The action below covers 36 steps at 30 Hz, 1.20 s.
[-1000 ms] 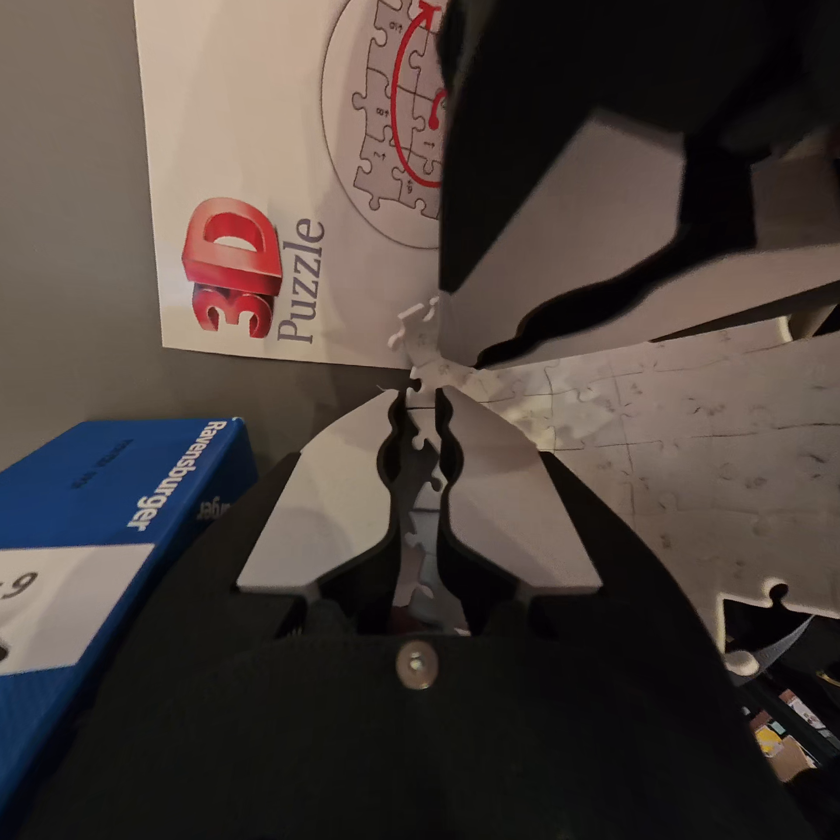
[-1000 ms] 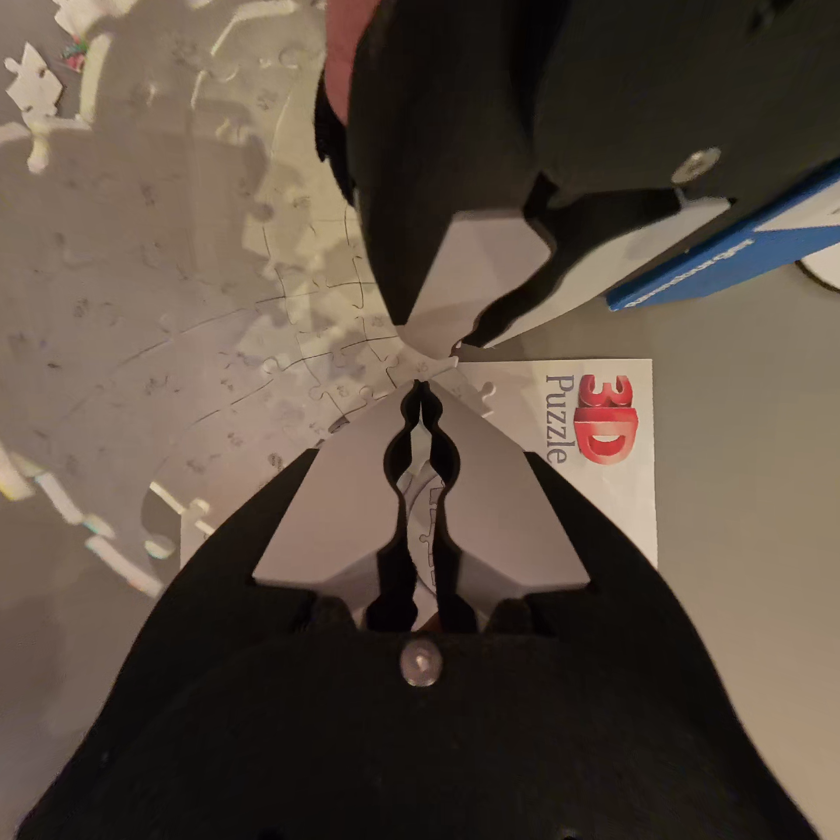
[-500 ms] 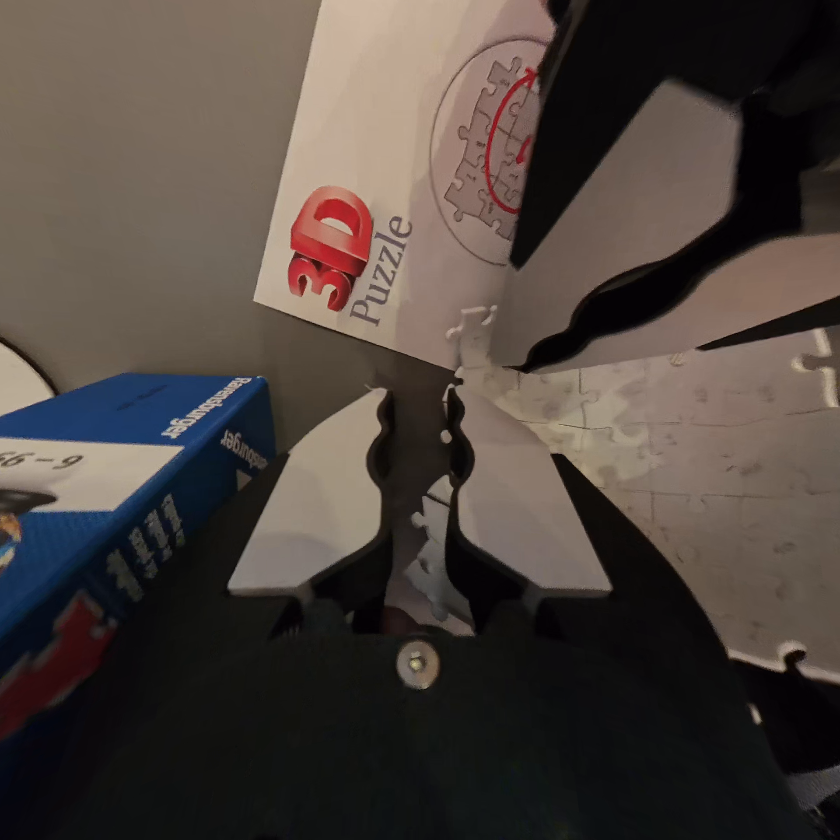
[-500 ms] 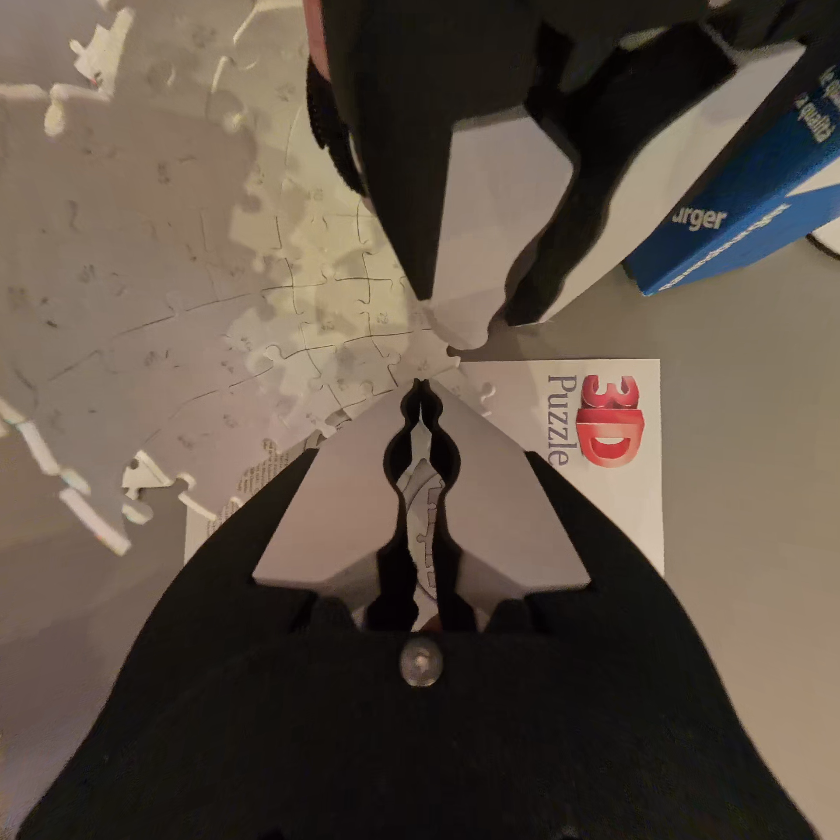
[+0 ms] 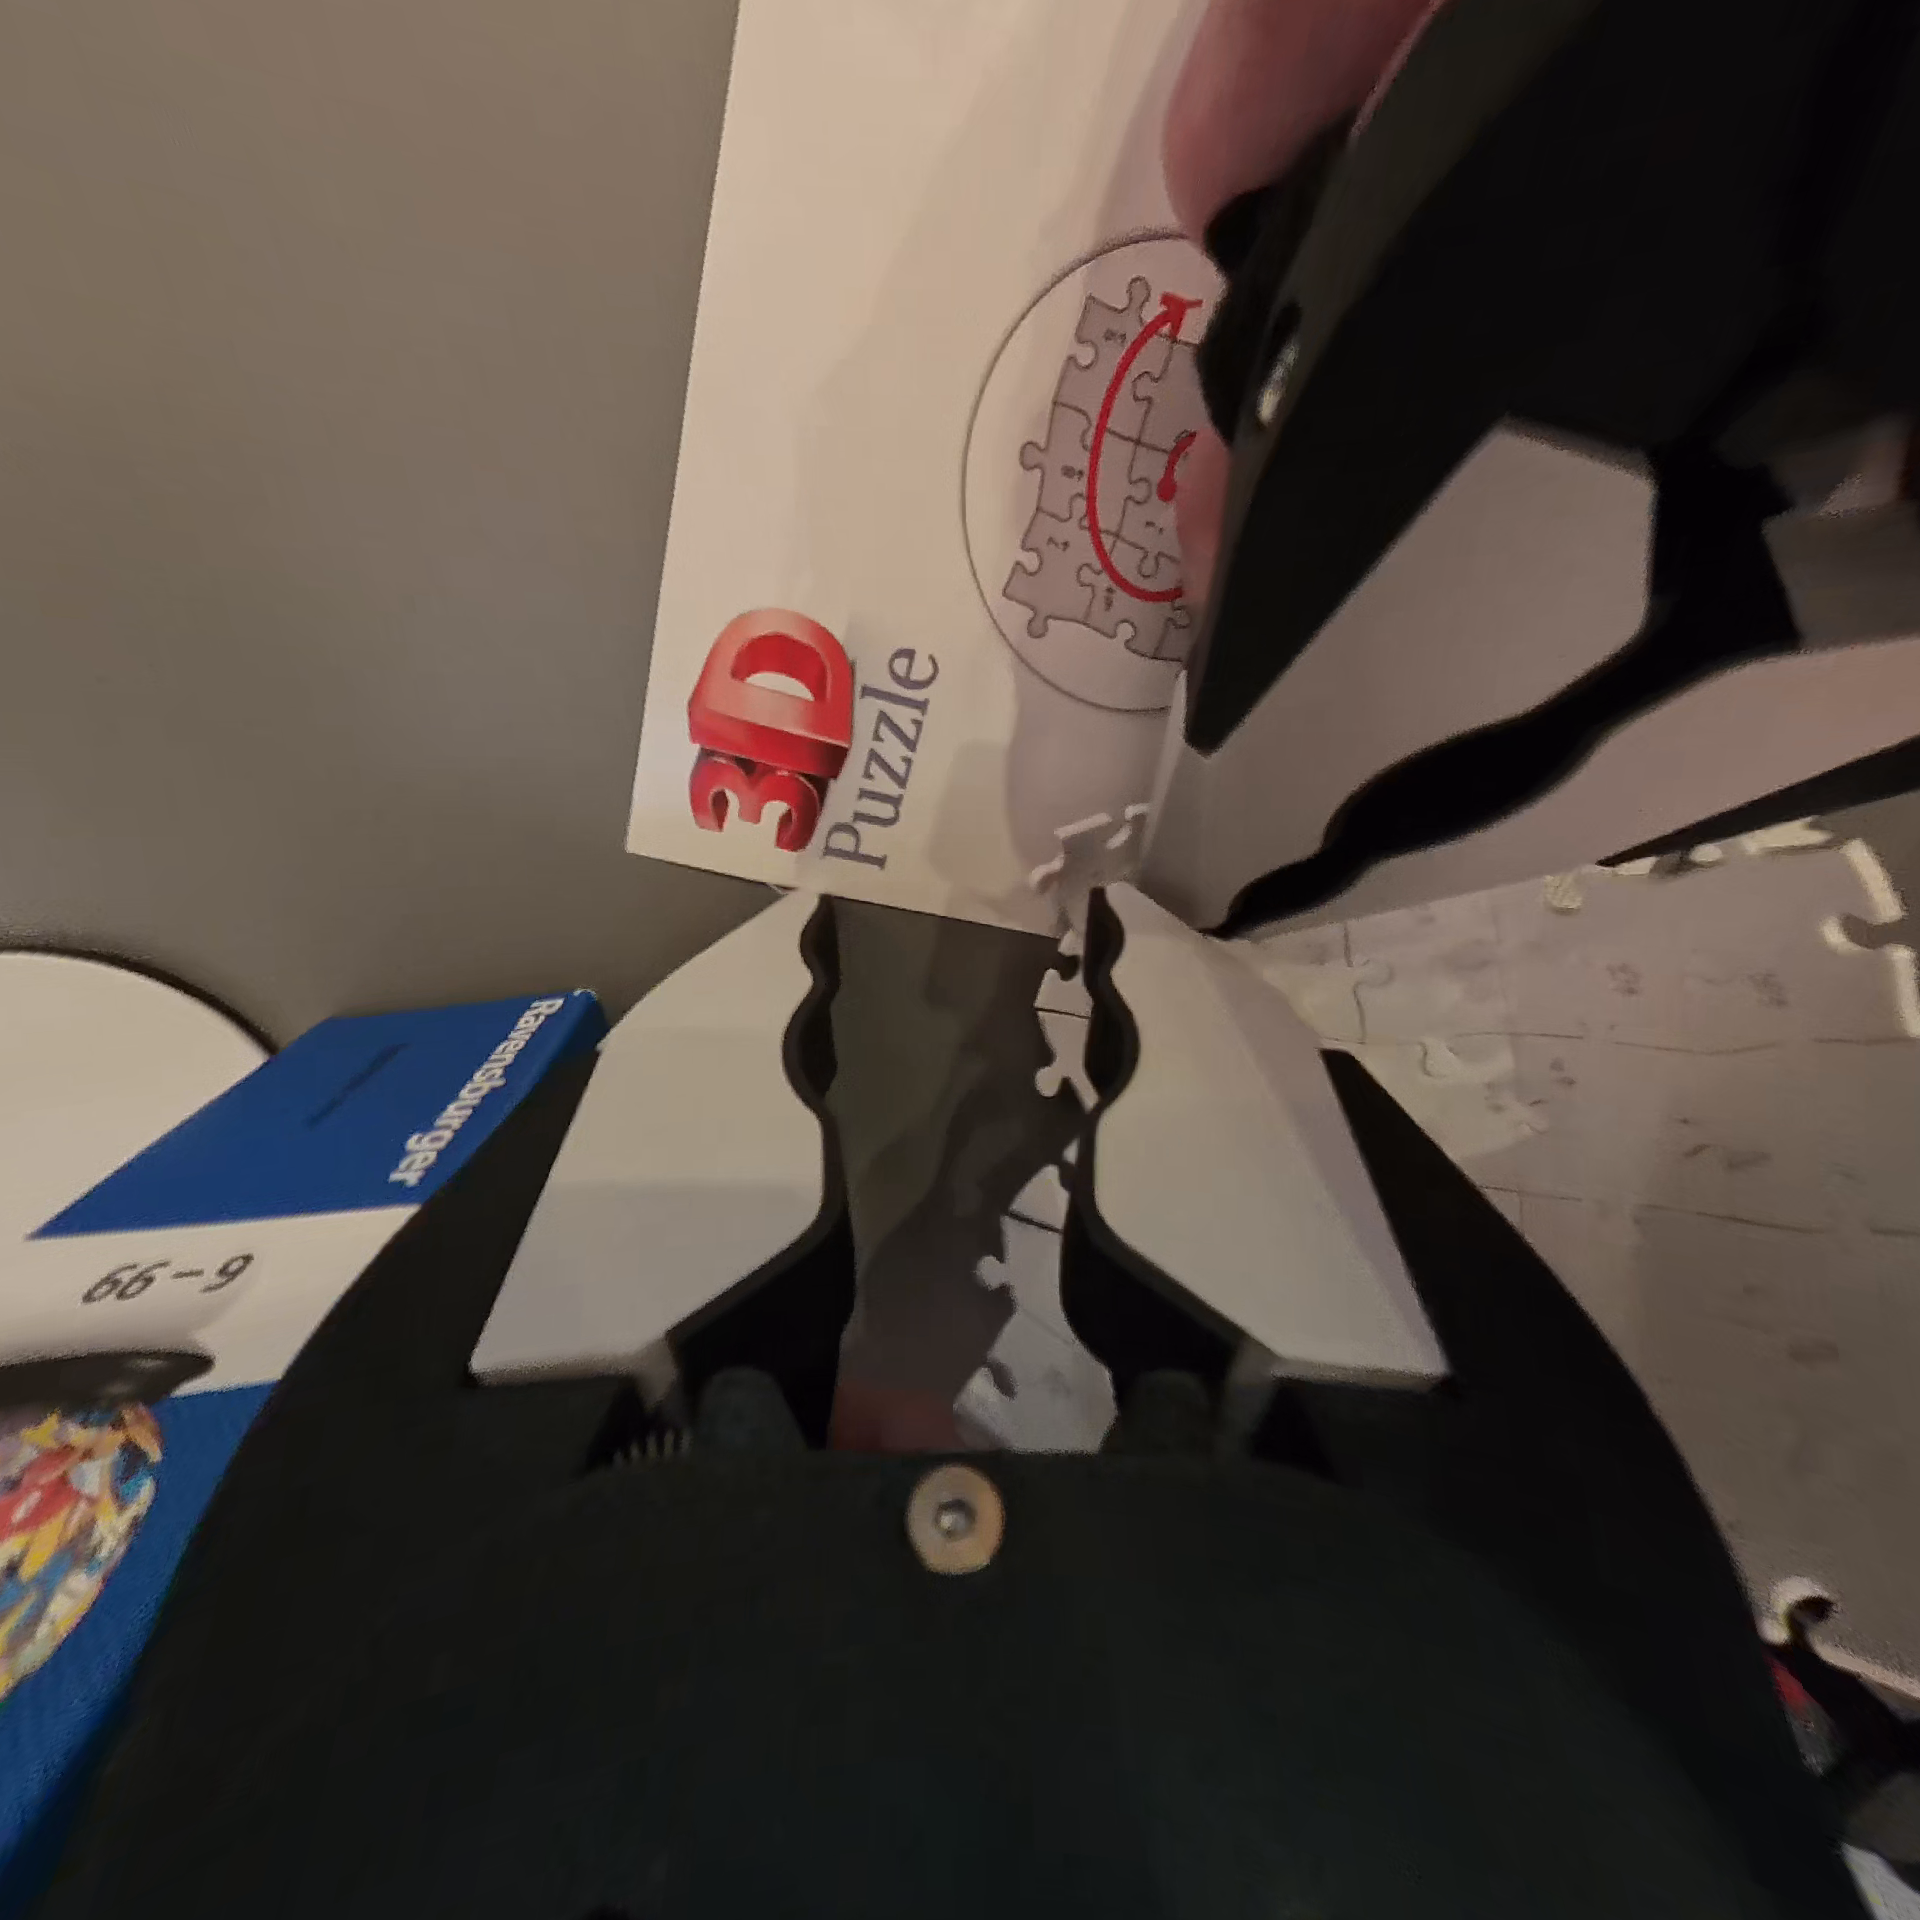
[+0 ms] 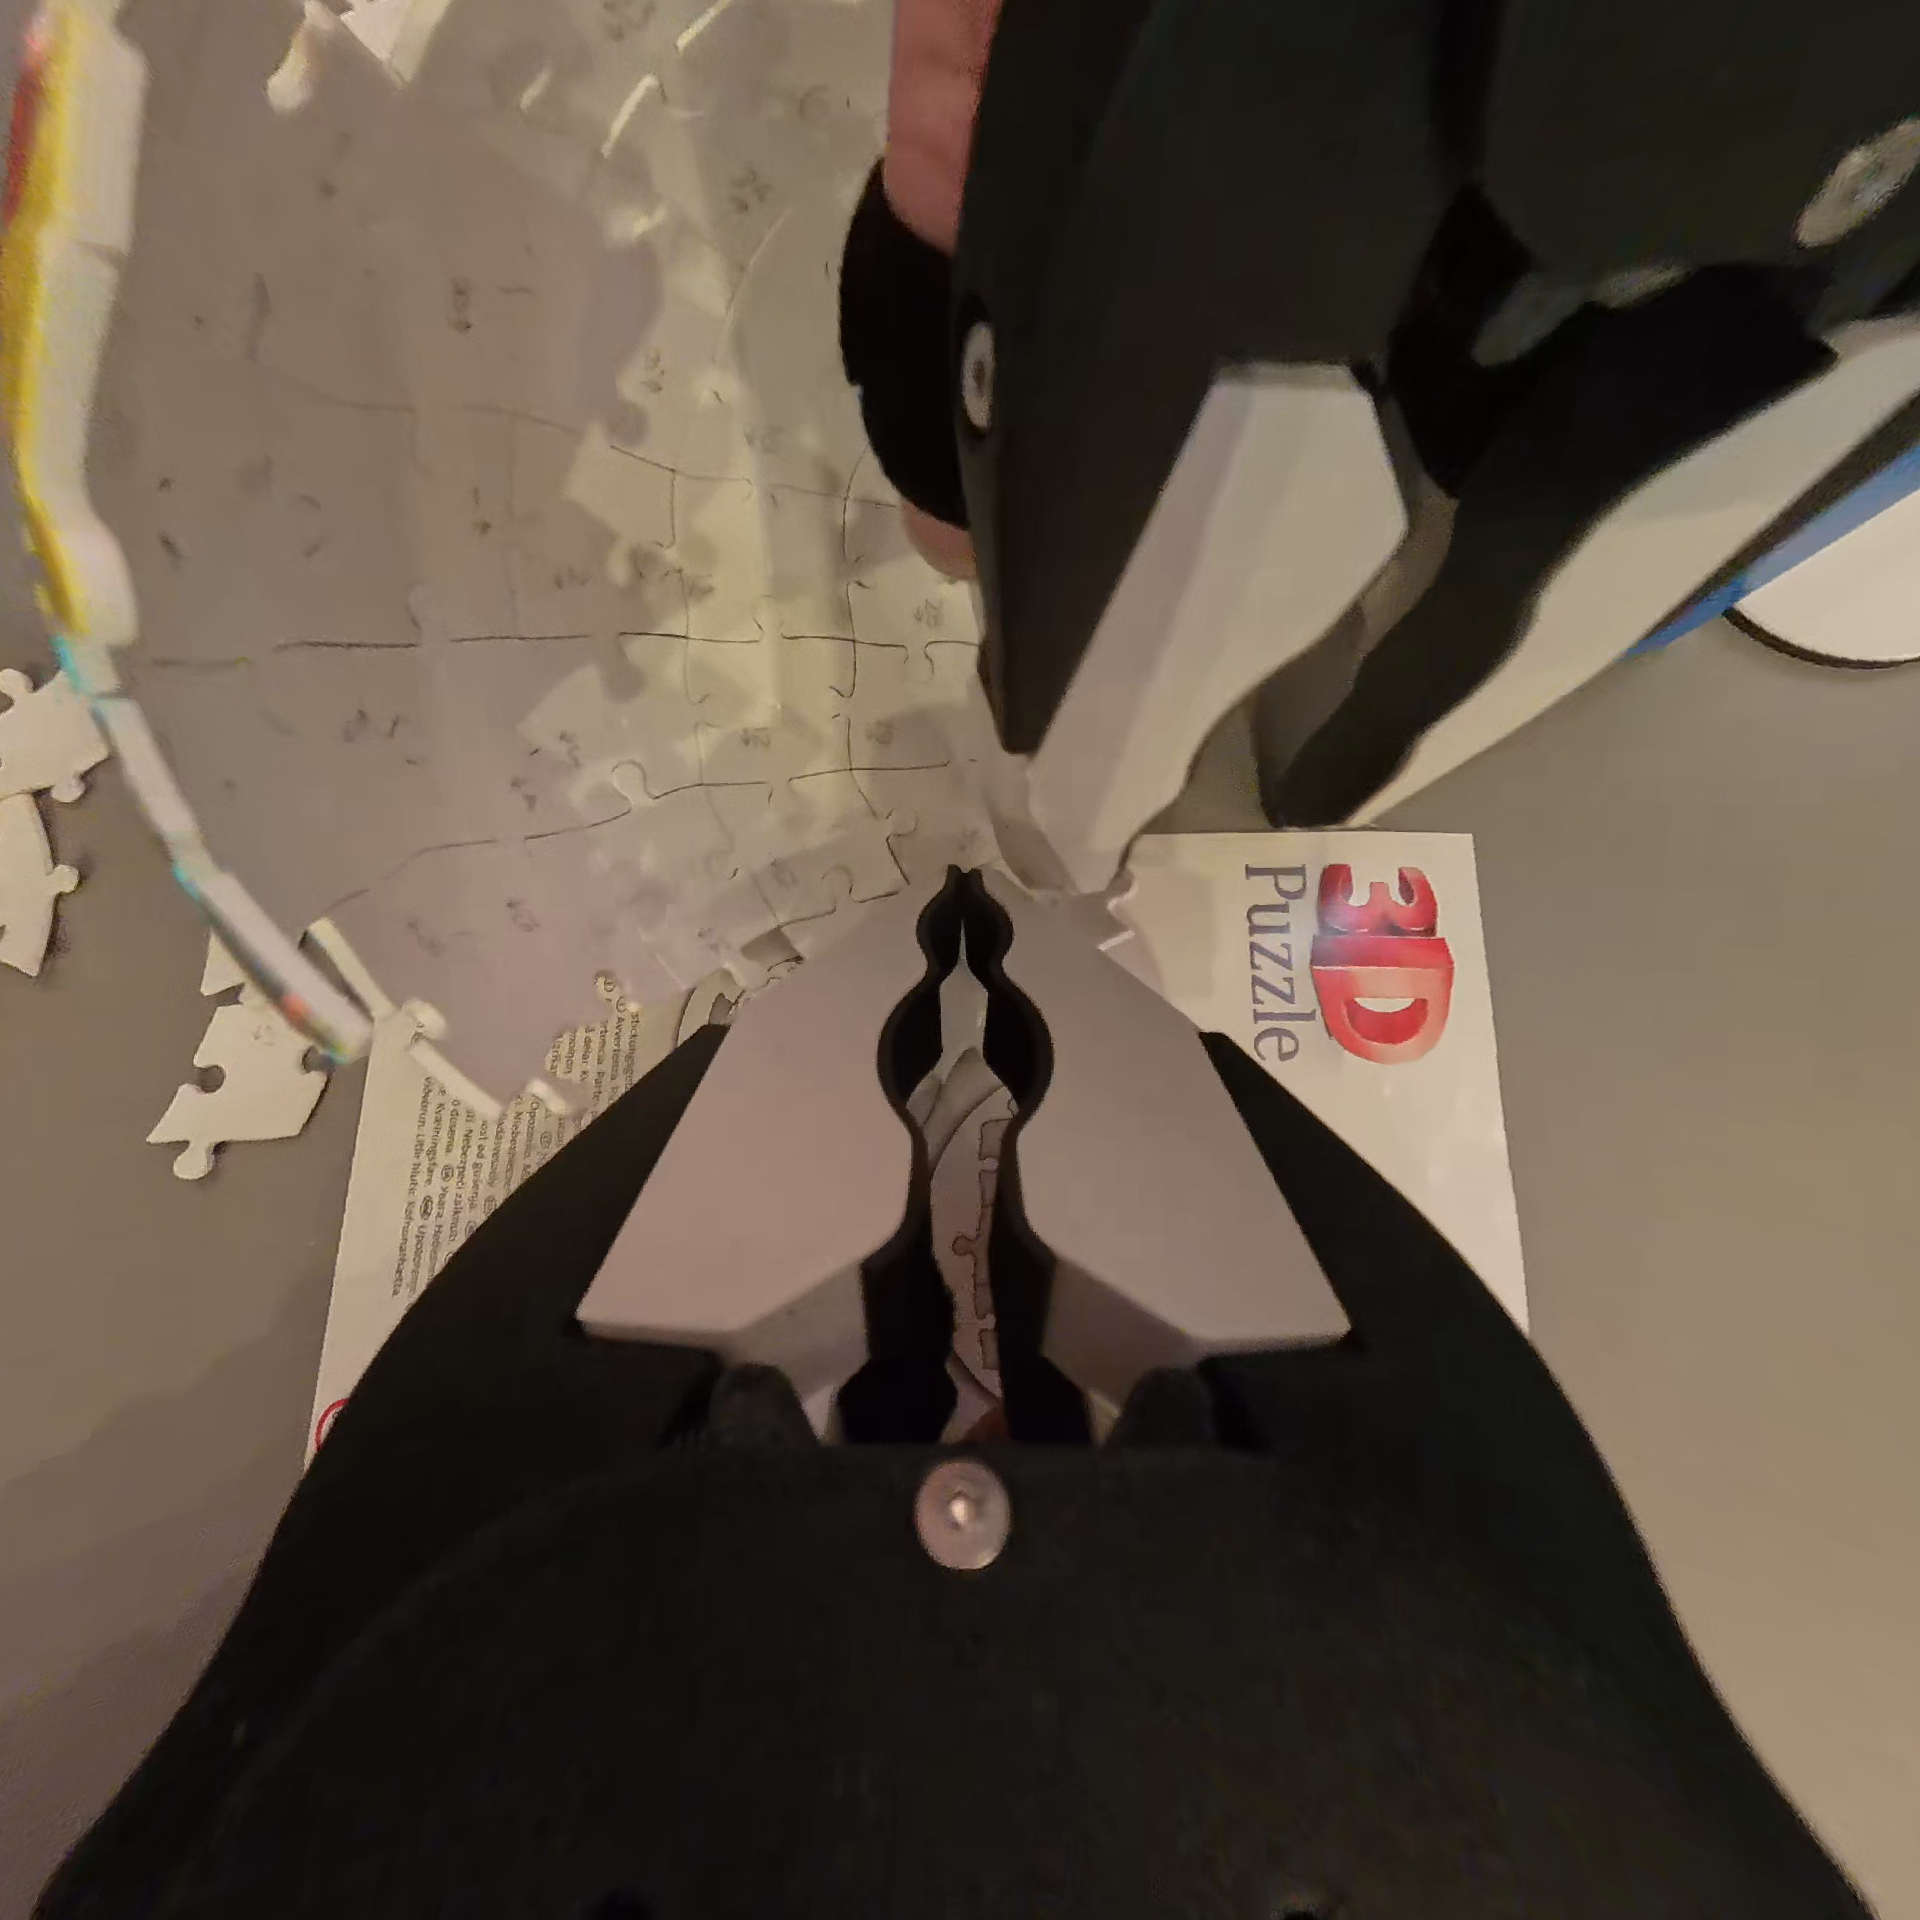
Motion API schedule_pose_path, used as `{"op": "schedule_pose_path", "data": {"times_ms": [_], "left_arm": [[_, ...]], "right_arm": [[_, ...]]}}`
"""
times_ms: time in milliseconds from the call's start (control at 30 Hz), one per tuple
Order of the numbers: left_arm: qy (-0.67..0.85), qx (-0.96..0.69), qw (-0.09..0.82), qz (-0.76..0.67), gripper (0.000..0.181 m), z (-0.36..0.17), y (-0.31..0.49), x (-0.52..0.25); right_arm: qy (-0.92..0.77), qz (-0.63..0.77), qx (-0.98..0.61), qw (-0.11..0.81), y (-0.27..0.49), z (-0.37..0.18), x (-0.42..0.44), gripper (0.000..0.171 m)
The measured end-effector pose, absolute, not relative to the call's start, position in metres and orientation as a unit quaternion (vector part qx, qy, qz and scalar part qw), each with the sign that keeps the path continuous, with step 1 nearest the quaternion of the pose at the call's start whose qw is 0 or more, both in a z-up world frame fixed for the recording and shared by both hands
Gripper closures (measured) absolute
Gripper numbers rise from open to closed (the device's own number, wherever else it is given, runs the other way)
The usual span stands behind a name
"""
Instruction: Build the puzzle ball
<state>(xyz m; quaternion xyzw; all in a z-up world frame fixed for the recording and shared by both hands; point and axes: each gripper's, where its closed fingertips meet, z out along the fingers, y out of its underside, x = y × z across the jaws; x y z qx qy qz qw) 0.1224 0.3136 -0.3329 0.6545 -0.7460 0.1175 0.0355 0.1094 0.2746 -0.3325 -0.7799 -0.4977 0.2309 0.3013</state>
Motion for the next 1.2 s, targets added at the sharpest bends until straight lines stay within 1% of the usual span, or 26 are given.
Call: {"op": "schedule_pose_path", "data": {"times_ms": [100,167,233,367,567,700,1000,1200], "left_arm": [[-0.773,0.628,0.029,0.079,0.13,-0.334,0.315,0.12],[-0.788,0.614,0.014,0.042,0.116,-0.337,0.319,0.117],[-0.797,0.603,0.003,0.023,0.109,-0.339,0.321,0.115],[-0.792,0.61,-0.008,0.01,0.099,-0.339,0.326,0.115],[-0.786,0.617,0.01,0.017,0.103,-0.339,0.326,0.116],[-0.78,0.625,0.012,0.031,0.112,-0.338,0.326,0.118],[-0.769,0.638,0.002,0.048,0.108,-0.336,0.325,0.125],[-0.781,0.624,0.014,0.01,0.105,-0.339,0.327,0.124]], "right_arm": [[-0.501,0.228,-0.777,0.305,0.275,-0.332,0.11,0.171],[-0.502,0.227,-0.775,0.308,0.276,-0.332,0.109,0.171],[-0.501,0.23,-0.774,0.312,0.276,-0.332,0.109,0.171],[-0.501,0.227,-0.772,0.319,0.277,-0.332,0.109,0.171],[-0.499,0.221,-0.773,0.324,0.278,-0.332,0.109,0.171],[-0.499,0.223,-0.773,0.324,0.278,-0.332,0.109,0.171],[-0.499,0.226,-0.77,0.326,0.278,-0.331,0.109,0.171],[-0.502,0.221,-0.769,0.329,0.278,-0.331,0.109,0.171]]}}
